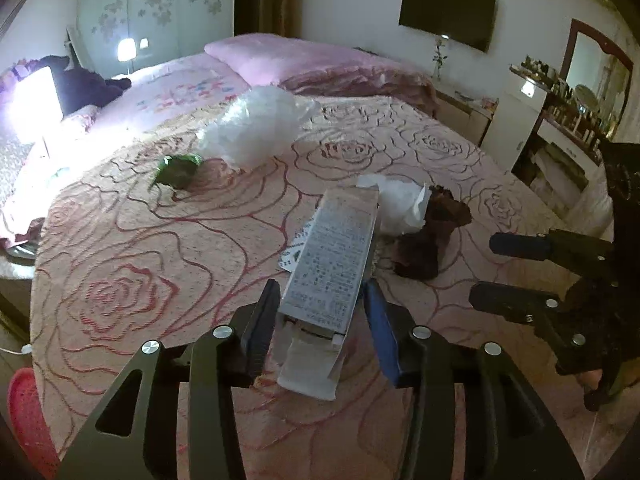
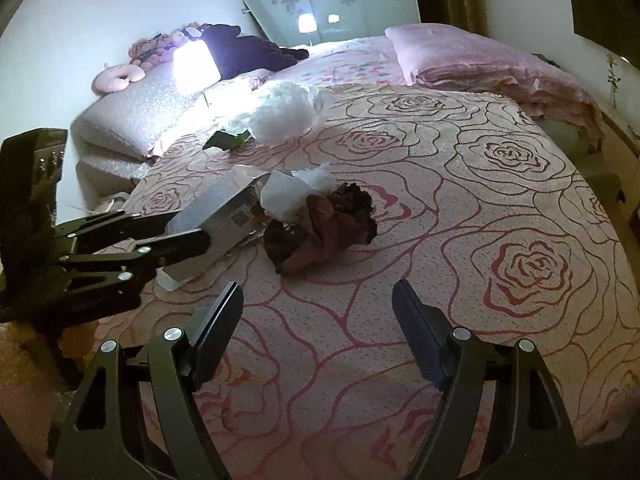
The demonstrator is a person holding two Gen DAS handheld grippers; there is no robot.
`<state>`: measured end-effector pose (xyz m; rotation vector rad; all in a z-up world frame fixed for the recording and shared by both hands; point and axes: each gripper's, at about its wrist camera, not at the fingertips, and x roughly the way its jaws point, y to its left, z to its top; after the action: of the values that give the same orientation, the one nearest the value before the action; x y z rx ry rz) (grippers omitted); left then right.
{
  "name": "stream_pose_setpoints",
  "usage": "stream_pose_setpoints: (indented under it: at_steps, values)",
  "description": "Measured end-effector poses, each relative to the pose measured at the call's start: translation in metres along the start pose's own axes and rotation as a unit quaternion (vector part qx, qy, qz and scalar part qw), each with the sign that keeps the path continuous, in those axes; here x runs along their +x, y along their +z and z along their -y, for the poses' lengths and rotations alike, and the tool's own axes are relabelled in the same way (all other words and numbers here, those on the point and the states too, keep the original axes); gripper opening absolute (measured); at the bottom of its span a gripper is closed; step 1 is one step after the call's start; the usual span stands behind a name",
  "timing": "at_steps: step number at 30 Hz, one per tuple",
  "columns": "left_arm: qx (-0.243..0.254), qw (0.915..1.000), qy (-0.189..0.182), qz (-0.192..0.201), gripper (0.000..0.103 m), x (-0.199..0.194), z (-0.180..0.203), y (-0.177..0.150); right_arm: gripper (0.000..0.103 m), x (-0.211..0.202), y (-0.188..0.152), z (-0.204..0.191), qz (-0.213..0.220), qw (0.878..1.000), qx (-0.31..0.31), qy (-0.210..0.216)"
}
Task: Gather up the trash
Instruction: 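Grasp the crumpled brown paper with the right tool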
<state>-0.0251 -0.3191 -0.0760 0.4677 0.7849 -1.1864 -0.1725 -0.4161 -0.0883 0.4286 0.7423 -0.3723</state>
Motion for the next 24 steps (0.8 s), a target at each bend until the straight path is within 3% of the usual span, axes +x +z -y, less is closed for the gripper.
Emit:
stream_pose_setpoints:
  at_steps: [6,12,20,24]
  values:
    - [0.009,0.9998,0.009,0.013,0.035,-0.005,0.006,-0.007,0.074,0.0,0.0,0.003,0.0,1.0,0.003,-0.001]
    - [-0.021,0.9992,0.026,0.024,0.033,-0.021,-0.002,-0.019,0.074,0.0,-0.001,0.002,0.0,1.0,0.002,-0.002]
    - [-0.045,0.9922,0.111,0.033,0.032,-0.043,-0.01,-0.032,0.074,0.01,0.003,-0.005,0.002,1.0,-0.017,-0.014]
    - [-0.067,0.9908,0.112,0.037,0.032,-0.047,-0.016,-0.036,0.074,0.016,0.013,-0.003,0.009,1.0,-0.015,-0.023]
